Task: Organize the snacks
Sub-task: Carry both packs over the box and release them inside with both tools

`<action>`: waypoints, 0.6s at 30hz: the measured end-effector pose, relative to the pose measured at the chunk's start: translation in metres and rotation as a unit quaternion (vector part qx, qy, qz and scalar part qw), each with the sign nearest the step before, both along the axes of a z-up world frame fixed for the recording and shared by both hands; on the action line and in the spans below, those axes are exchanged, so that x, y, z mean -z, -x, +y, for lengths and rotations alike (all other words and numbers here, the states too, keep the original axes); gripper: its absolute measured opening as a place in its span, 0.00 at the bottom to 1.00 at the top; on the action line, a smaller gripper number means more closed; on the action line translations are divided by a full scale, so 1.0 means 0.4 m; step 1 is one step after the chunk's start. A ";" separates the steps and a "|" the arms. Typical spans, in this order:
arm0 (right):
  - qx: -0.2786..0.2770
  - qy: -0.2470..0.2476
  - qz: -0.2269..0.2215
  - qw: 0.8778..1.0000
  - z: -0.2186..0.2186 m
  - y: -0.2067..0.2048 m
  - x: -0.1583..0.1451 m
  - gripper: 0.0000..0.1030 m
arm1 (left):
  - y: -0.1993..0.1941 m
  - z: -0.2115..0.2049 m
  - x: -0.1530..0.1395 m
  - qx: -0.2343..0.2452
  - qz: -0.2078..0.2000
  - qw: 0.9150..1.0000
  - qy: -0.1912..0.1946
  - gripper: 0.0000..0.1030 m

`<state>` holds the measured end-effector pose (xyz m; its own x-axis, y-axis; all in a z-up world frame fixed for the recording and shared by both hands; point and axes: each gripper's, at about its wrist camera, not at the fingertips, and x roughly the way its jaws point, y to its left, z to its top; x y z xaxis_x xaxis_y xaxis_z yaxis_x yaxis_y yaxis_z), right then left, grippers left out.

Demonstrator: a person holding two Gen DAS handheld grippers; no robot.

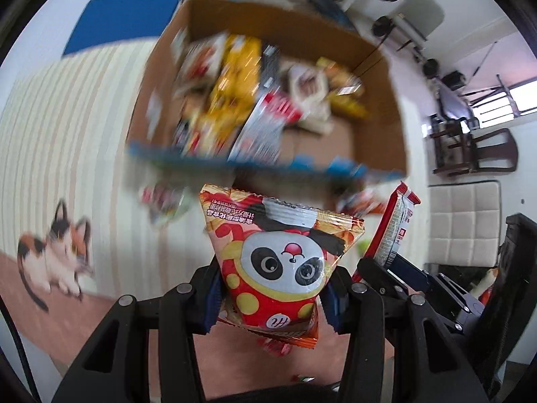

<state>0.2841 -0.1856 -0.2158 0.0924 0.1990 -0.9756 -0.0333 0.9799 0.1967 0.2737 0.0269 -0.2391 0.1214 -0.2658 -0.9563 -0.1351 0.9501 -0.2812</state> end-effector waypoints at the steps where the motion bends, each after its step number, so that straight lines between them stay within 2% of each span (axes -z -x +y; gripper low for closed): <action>1: 0.001 -0.007 -0.010 1.000 -0.005 -0.037 -0.020 0.42 | -0.040 -0.004 -0.017 0.004 -0.002 1.000 0.006 0.45; 2: 0.004 -0.016 -0.022 1.000 -0.018 -0.072 -0.050 0.42 | -0.074 -0.008 -0.019 0.004 -0.003 1.000 0.014 0.45; 5: 0.002 -0.003 -0.066 0.998 -0.034 -0.170 -0.111 0.42 | -0.181 -0.013 -0.027 0.009 0.006 0.999 0.030 0.45; 8: 0.000 0.005 -0.088 0.996 -0.041 -0.281 -0.132 0.42 | -0.271 -0.020 -0.004 0.008 0.024 0.999 0.046 0.45; 14: -0.018 0.030 -0.074 0.997 -0.048 -0.397 -0.074 0.42 | -0.384 -0.046 0.081 0.012 0.074 0.995 0.060 0.45; 18: -0.036 0.037 -0.042 0.998 -0.049 -0.447 0.037 0.42 | -0.421 -0.069 0.137 0.017 0.103 0.992 0.073 0.45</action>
